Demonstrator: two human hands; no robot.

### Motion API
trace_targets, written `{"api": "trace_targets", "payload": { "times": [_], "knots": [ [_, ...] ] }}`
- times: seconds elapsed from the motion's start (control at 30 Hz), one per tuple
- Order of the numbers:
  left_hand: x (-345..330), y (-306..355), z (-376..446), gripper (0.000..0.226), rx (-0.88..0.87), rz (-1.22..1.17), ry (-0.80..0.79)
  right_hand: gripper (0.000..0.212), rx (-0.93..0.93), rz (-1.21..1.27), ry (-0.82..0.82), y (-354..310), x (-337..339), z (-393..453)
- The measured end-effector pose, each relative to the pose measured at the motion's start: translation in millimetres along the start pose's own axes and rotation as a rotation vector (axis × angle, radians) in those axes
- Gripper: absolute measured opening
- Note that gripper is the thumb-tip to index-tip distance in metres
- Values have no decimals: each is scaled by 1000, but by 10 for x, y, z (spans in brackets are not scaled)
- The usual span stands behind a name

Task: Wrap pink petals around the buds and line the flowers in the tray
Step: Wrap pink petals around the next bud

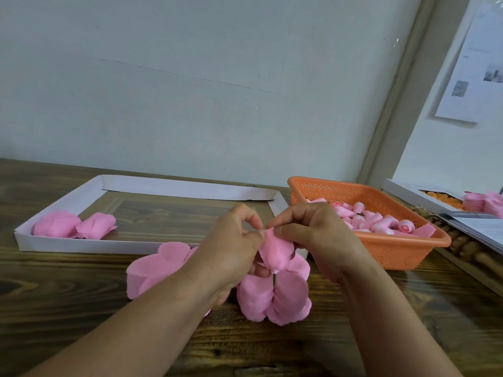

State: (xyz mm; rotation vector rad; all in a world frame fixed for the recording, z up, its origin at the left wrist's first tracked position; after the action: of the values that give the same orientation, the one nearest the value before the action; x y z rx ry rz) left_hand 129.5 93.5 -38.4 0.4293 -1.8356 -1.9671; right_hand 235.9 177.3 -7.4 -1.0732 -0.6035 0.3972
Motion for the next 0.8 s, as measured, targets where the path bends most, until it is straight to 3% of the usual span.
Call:
{"api": "trace_targets", "payload": {
  "times": [0.27, 0.4, 0.8],
  "knots": [
    [14, -12, 3, 11, 44, -38, 85, 17, 1, 46, -62, 2, -32, -15],
    [11, -11, -8, 12, 102, -165, 74, 17, -15, 91, 33, 27, 12, 7],
    [-76, -30, -43, 12, 41, -285, 67, 22, 82, 0, 208, -8, 58, 35]
  ]
}}
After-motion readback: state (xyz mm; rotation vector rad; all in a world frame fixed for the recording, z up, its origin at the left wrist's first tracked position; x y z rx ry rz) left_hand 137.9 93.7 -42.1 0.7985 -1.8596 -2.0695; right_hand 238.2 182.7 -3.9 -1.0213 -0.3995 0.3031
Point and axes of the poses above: each hand's wrist, its own z-axis towards the middle knuckle, its own x-axis out of the back of the hand, y = z × x, the point moved 4 cm from there along z, towards the middle knuckle, and after that the axes turned 5 degrees about y, right-handed, at the moved point
